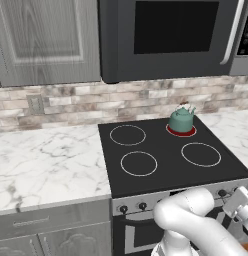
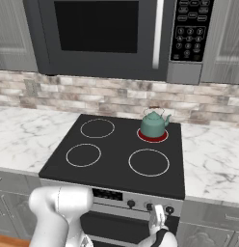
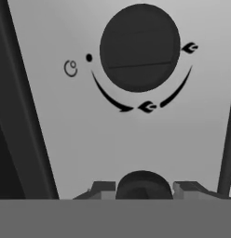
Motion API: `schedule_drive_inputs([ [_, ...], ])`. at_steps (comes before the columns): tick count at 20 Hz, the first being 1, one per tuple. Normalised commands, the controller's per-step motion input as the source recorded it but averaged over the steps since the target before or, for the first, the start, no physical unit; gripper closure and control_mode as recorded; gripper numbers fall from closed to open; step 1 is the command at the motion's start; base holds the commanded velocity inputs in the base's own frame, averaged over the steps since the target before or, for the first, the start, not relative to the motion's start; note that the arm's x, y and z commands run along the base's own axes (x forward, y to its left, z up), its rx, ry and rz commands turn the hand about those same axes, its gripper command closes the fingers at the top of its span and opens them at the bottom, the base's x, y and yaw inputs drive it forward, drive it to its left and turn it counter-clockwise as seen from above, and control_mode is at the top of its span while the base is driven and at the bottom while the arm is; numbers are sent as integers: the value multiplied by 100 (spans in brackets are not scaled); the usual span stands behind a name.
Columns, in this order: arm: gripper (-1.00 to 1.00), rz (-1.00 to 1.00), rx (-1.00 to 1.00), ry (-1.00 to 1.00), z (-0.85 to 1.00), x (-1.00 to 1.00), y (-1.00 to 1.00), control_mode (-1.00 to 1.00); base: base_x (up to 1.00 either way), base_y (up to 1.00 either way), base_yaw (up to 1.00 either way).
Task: Lower the heat of the kettle.
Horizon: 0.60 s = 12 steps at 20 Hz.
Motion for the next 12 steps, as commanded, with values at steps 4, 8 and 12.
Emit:
schedule_drive_inputs([
  [4, 100, 3, 0, 2, 0, 0, 41, -100, 0, 0, 0],
  [8, 100, 8, 4, 2, -5, -4, 5, -100, 0, 0, 0],
  [12, 100, 5, 9, 10, 0, 0, 8, -100, 0, 0, 0],
])
